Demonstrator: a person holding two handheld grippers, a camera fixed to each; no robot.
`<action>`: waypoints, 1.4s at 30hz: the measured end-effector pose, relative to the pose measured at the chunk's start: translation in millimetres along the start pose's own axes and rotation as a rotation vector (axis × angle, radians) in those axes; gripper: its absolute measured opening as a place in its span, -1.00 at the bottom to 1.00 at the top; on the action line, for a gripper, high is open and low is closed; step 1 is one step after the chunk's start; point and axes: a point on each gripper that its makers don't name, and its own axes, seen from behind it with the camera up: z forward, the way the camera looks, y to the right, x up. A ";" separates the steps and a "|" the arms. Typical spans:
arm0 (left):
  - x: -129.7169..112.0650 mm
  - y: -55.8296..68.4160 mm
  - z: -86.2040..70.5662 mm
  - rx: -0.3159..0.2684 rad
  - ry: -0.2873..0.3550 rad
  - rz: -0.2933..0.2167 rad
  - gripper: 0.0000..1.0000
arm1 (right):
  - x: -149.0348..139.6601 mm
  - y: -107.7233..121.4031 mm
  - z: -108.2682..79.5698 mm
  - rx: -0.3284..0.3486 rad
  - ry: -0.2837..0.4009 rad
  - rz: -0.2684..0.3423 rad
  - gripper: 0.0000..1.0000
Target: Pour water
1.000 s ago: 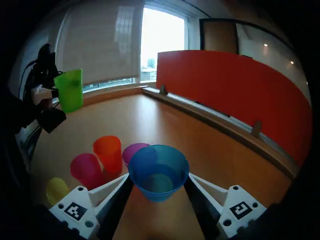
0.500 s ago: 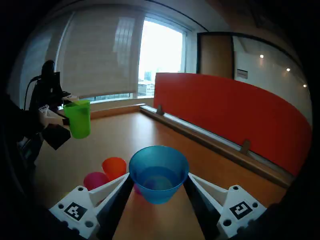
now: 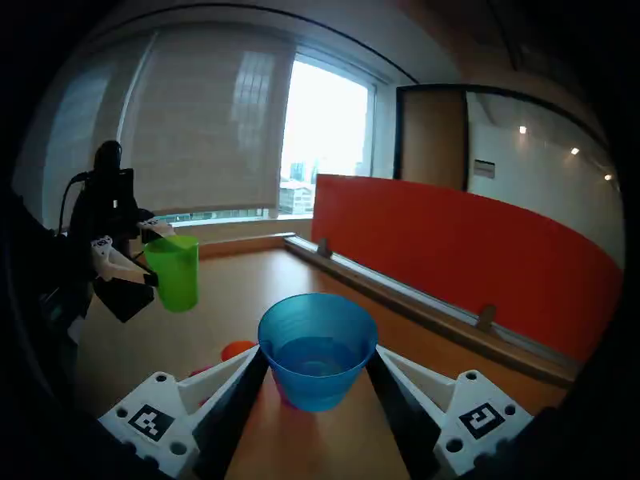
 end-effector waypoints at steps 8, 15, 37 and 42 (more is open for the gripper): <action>5.7 4.4 -0.8 -0.009 0.002 -0.001 0.67 | 23.2 -6.8 -3.3 0.002 0.057 0.015 0.73; 6.0 8.0 0.5 -0.019 0.003 -0.002 0.67 | 41.6 -7.8 -7.6 0.007 0.106 0.042 0.74; 3.4 12.1 2.0 -0.032 -0.001 -0.003 0.67 | 67.9 -11.6 -6.5 0.014 0.159 0.031 0.75; 4.4 12.2 2.9 -0.032 0.001 -0.004 0.67 | 69.9 -11.6 -7.4 0.014 0.164 0.029 0.75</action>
